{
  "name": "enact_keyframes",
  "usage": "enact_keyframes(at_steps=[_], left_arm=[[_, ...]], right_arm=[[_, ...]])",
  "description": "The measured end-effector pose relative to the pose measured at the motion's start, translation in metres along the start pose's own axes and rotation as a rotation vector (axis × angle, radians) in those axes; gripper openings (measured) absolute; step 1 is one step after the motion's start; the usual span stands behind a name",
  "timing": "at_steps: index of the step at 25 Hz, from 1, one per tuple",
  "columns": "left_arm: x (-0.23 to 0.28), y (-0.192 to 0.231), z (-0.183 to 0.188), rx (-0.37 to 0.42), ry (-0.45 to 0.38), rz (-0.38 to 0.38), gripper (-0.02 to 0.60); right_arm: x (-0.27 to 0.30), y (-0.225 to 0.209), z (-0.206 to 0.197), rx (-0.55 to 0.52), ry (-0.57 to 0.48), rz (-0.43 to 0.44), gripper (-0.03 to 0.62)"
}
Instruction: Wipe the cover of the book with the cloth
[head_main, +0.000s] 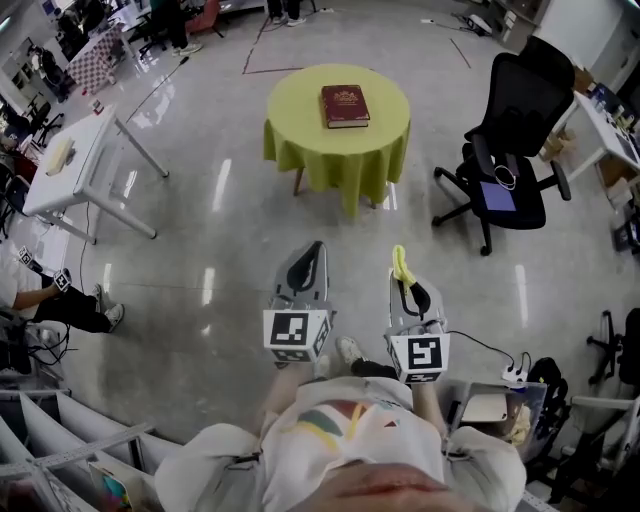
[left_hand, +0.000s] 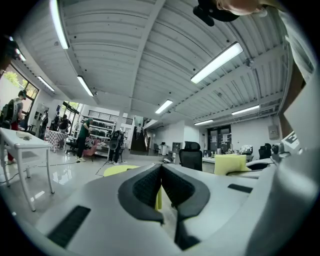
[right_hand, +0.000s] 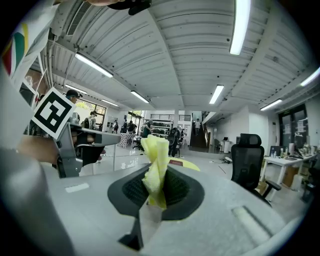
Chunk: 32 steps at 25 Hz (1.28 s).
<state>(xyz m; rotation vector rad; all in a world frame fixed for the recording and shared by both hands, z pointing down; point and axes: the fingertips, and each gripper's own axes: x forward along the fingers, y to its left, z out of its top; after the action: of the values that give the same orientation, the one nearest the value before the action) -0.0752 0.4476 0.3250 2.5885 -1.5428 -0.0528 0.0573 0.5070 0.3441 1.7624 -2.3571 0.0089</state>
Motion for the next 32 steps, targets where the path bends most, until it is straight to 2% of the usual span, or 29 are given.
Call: enact_keyframes(at_steps=[5,10,16,23,32], left_arm=[[0.026,-0.015,-0.010,-0.028,0.010,-0.030,0.015],[0.057,-0.040,-0.015,-0.014,0.012,-0.038,0.015],[0.087,-0.060,0.005,0.019,-0.032,-0.033,0.015],[0.114,-0.082,0.021,0.062,-0.088,-0.029,0.015],[0.138,-0.088,0.031,0.066,-0.097,-0.013,0.015]], right_arm=[[-0.006,-0.023,-0.011,-0.008,0.025,-0.026,0.031],[0.004,-0.056,-0.023,0.014,0.031,-0.011,0.031],[0.029,-0.080,-0.006,-0.006,-0.036,0.057,0.031],[0.038,-0.113,0.016,-0.043,-0.130,0.089,0.031],[0.044,-0.136,0.012,-0.034,-0.125,0.101,0.031]])
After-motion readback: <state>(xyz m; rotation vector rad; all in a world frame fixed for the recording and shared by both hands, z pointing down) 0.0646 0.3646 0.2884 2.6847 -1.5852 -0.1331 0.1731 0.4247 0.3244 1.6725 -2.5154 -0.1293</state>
